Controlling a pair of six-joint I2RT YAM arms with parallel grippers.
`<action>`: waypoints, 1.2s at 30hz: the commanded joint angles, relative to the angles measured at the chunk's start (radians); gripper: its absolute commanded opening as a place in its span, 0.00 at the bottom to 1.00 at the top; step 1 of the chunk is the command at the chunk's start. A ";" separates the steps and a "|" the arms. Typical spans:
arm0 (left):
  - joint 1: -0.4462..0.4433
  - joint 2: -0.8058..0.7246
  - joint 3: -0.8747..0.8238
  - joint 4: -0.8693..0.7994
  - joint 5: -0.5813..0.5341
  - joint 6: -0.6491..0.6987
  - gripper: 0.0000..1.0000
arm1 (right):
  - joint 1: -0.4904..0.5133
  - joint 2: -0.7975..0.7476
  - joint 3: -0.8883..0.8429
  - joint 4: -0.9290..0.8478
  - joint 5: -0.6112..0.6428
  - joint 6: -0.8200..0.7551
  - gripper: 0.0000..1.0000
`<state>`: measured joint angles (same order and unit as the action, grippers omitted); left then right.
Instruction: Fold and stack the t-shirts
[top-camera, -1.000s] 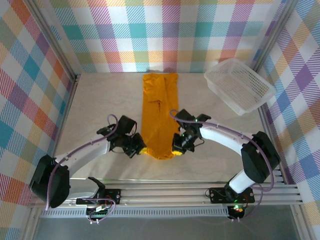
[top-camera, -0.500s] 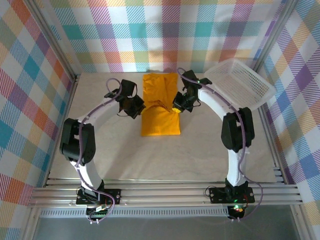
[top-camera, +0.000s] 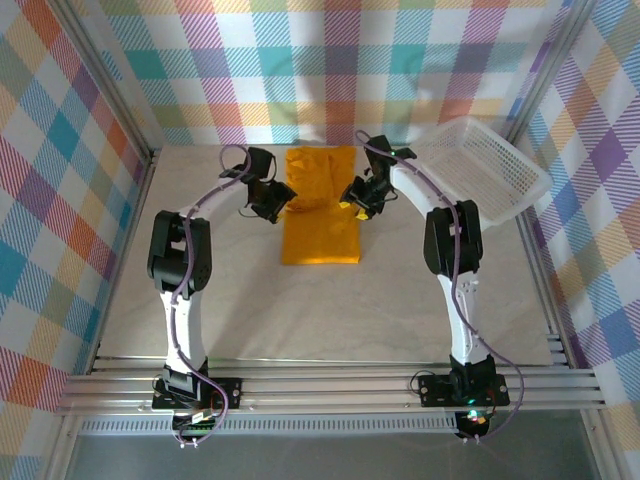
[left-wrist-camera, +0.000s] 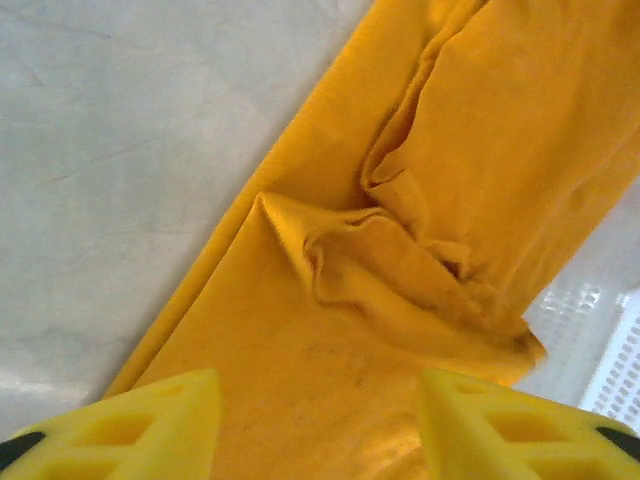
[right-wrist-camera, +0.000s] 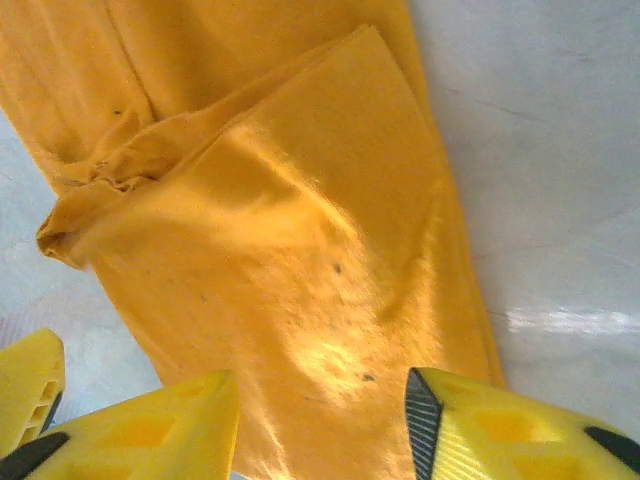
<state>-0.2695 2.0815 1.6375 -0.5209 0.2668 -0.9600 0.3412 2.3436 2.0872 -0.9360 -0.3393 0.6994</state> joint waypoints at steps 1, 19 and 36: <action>-0.004 -0.167 -0.116 -0.048 -0.054 0.013 0.60 | -0.020 -0.102 -0.037 -0.043 0.020 -0.056 0.51; -0.106 -0.282 -0.641 0.368 0.087 -0.390 0.55 | 0.077 -0.341 -0.742 0.346 -0.098 0.145 0.47; -0.114 -0.284 -0.486 0.123 0.023 -0.212 0.00 | 0.092 -0.349 -0.667 0.282 -0.029 0.051 0.00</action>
<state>-0.3714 1.8637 1.1446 -0.2905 0.3187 -1.2484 0.4252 2.0666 1.4609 -0.6258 -0.3756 0.7807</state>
